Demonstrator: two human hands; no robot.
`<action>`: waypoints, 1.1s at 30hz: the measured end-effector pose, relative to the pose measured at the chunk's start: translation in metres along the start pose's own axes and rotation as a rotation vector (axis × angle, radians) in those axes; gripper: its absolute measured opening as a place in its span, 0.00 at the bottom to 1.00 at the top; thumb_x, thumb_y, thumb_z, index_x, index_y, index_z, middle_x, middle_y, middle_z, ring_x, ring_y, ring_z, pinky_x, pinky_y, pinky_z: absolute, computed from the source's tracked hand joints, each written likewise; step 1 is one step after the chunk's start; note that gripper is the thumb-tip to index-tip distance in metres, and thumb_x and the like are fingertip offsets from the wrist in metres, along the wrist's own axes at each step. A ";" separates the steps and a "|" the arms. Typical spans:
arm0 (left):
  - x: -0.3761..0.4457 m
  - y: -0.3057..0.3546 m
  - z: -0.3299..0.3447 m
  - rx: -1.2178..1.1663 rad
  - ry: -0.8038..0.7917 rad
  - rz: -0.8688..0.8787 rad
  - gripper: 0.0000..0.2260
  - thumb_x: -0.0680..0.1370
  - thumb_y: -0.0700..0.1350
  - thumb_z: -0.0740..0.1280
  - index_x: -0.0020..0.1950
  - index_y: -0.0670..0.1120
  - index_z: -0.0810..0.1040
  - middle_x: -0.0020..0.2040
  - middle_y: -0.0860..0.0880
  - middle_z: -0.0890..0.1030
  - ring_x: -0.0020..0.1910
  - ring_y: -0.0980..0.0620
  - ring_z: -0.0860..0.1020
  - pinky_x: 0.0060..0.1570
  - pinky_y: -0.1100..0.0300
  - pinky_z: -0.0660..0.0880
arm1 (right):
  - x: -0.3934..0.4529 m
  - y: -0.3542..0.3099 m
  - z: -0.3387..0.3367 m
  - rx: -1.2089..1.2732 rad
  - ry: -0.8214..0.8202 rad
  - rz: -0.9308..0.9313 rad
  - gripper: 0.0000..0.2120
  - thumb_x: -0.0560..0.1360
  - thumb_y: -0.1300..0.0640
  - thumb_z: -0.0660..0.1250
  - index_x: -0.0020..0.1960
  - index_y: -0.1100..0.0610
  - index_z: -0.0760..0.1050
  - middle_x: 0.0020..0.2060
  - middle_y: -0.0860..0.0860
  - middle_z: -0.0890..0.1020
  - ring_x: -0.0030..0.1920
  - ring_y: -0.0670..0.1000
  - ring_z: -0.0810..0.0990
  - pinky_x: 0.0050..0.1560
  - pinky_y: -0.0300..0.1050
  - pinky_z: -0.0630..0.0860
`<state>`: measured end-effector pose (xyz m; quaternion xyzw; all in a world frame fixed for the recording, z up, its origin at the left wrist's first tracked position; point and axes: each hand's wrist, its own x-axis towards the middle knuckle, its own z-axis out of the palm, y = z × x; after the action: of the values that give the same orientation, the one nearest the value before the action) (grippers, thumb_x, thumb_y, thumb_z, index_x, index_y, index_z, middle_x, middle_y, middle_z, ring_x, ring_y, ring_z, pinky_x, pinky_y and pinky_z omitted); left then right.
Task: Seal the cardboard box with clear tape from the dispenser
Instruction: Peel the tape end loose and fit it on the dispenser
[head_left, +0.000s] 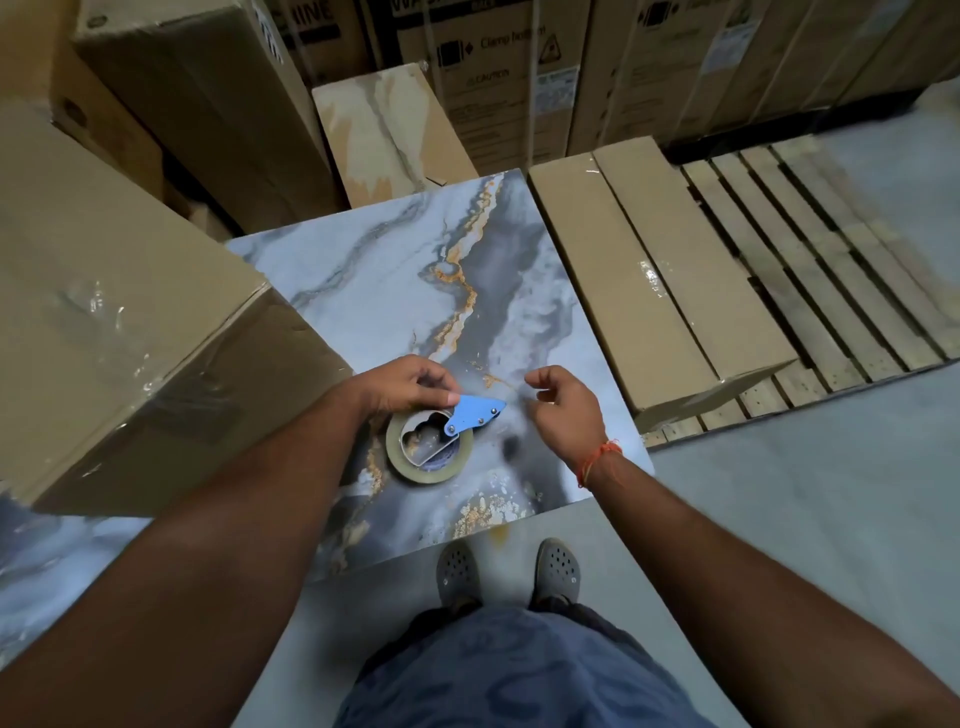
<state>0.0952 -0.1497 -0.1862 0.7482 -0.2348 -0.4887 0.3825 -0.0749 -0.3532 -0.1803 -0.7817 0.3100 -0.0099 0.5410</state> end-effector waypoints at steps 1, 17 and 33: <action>0.002 -0.002 0.000 -0.026 0.009 -0.002 0.13 0.76 0.47 0.75 0.56 0.40 0.84 0.45 0.47 0.86 0.44 0.53 0.83 0.48 0.61 0.80 | 0.000 0.002 0.000 -0.009 -0.008 0.014 0.15 0.75 0.66 0.67 0.61 0.57 0.79 0.55 0.51 0.82 0.52 0.50 0.79 0.56 0.42 0.75; -0.008 -0.033 0.019 0.063 0.271 0.118 0.06 0.82 0.51 0.68 0.54 0.53 0.83 0.52 0.55 0.85 0.53 0.58 0.82 0.57 0.61 0.76 | 0.020 -0.001 0.021 -0.003 0.029 0.106 0.14 0.74 0.68 0.67 0.59 0.58 0.80 0.56 0.55 0.84 0.51 0.50 0.80 0.58 0.43 0.76; -0.028 -0.019 0.011 0.258 0.511 0.155 0.11 0.83 0.50 0.65 0.60 0.50 0.83 0.55 0.51 0.86 0.53 0.53 0.82 0.59 0.56 0.76 | 0.011 -0.040 0.050 -0.097 0.029 -0.047 0.15 0.74 0.68 0.67 0.58 0.58 0.80 0.54 0.53 0.83 0.48 0.50 0.79 0.55 0.43 0.76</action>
<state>0.0733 -0.1218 -0.1885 0.8692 -0.2475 -0.2202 0.3670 -0.0301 -0.3079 -0.1707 -0.8140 0.2994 -0.0189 0.4975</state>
